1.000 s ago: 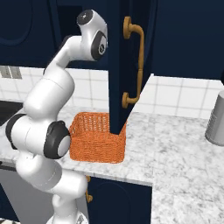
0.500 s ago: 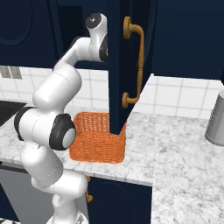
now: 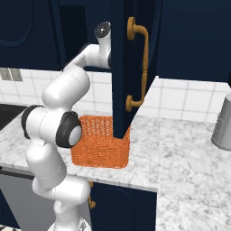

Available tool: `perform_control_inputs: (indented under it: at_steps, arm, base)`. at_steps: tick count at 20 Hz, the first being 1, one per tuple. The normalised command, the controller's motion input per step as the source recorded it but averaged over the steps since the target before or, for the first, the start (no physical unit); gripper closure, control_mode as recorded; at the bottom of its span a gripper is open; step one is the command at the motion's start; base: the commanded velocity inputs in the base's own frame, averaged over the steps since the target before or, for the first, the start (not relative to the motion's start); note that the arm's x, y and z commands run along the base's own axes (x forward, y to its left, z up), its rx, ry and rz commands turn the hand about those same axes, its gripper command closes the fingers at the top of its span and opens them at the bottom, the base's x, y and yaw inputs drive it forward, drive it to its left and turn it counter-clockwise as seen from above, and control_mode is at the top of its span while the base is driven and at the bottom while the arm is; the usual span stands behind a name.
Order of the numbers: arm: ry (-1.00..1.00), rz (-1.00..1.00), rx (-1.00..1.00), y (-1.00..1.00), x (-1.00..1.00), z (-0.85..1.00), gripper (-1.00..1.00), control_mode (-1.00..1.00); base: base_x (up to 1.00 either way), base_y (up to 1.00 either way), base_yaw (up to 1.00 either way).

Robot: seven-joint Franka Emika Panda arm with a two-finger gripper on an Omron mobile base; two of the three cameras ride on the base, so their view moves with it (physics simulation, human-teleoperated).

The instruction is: Open the cabinet, pick up the bread from the cabinet and place it in the basket. Then move the basket to the dining counter.

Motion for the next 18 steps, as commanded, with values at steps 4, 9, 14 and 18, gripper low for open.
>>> perform_control_inputs:
  at_steps: [4, 9, 14, 18]
  arm:
    - [0.01, 0.08, 0.0, 0.0, 0.28, 0.01, -1.0, -1.0]
    - [0.05, 0.01, -0.02, -0.09, 0.38, 0.0, -1.0, -1.0]
    - [0.1, 0.0, -0.01, -0.06, 0.46, 0.0, -1.0, -1.0]
    - [0.01, 0.0, 0.0, -0.02, 0.27, 0.0, -1.0, -1.0]
  base:
    - [0.0, 0.0, 0.0]
    - [0.0, 0.0, 0.0]
    - [0.0, 0.0, 0.0]
    - [0.0, 0.0, 0.0]
